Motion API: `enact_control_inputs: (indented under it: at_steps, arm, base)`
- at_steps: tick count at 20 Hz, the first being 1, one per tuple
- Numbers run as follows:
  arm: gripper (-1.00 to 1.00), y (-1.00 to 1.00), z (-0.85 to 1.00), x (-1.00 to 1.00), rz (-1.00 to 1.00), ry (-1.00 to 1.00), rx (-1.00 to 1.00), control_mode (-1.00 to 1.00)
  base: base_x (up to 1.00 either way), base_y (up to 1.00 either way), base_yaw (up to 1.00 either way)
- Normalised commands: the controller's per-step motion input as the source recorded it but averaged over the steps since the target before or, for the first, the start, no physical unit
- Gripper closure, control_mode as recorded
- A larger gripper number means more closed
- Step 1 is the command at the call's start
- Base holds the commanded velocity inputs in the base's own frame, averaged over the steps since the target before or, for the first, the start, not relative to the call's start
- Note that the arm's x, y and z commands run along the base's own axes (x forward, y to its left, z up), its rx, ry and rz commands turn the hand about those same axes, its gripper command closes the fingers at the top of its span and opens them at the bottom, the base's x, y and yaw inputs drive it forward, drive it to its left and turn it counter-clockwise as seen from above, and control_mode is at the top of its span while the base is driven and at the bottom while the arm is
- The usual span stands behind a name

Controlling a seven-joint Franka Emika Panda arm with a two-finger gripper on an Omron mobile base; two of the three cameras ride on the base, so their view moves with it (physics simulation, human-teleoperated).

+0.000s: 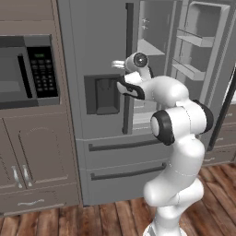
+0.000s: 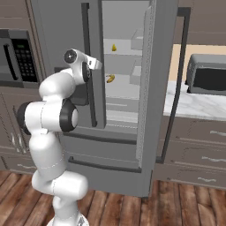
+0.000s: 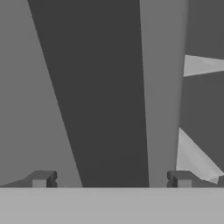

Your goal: Take the lemon wedge from the fridge and place it on the plate with fish on the dining counter.

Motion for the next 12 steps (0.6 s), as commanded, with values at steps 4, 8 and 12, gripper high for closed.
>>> enact_control_inputs:
  at_steps: [4, 8, 12]
  arm:
    - [1.0, 0.0, -0.03, 0.3, 0.0, 0.0, 0.0, -1.0]
    - [1.0, 0.0, -0.01, 0.07, 0.0, 0.0, 0.0, -1.0]
    - [1.0, 0.0, 0.0, 0.0, 0.0, 0.0, 0.0, -1.0]
  base:
    - [0.0, 0.0, 0.0]
    - [0.0, 0.0, 0.0]
    - [0.0, 0.0, 0.0]
